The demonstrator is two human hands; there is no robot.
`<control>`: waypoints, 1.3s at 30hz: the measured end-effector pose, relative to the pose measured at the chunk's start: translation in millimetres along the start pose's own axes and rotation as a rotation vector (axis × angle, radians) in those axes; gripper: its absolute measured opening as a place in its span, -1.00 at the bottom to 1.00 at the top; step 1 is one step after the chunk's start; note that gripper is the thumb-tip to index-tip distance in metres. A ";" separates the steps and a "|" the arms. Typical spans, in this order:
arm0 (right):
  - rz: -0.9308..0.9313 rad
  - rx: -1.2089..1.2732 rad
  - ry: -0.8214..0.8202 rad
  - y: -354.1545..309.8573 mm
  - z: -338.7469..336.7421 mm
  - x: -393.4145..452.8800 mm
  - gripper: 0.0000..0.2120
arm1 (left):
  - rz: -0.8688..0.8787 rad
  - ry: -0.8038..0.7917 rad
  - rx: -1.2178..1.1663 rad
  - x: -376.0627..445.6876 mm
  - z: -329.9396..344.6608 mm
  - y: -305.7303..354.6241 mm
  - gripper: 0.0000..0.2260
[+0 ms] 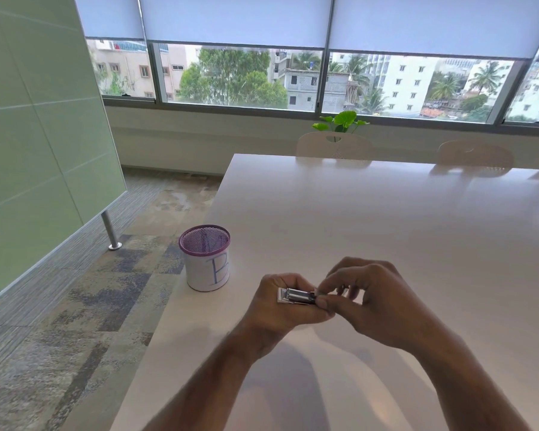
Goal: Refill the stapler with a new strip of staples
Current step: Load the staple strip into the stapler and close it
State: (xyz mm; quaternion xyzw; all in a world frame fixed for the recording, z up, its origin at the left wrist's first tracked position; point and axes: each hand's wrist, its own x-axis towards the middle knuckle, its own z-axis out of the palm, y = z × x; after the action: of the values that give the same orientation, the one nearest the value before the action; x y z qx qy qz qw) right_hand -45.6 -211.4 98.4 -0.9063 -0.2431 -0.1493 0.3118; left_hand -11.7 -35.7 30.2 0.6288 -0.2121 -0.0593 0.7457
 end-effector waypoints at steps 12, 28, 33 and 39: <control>0.052 0.001 -0.039 0.5 -2.4 1.2 -0.94 | 0.010 0.015 -0.033 0.8 0.2 -2.3 -0.74; 0.099 -0.005 -0.093 0.5 -4.4 4.9 -0.92 | -0.001 0.005 -0.033 1.6 -0.9 -2.5 -0.74; 0.116 -0.037 -0.107 -1.2 -3.9 5.8 -0.92 | -0.009 0.024 -0.034 1.1 -0.2 -3.2 -0.72; 0.127 -0.037 -0.110 -3.6 -3.1 6.9 -0.90 | 0.000 0.032 -0.056 0.4 1.5 -4.1 -0.73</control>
State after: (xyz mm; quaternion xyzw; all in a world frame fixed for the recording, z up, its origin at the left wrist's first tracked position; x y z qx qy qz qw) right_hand -42.1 -208.6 105.5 -0.9324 -0.1990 -0.0835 0.2900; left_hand -11.3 -38.1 26.5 0.6086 -0.1982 -0.0552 0.7664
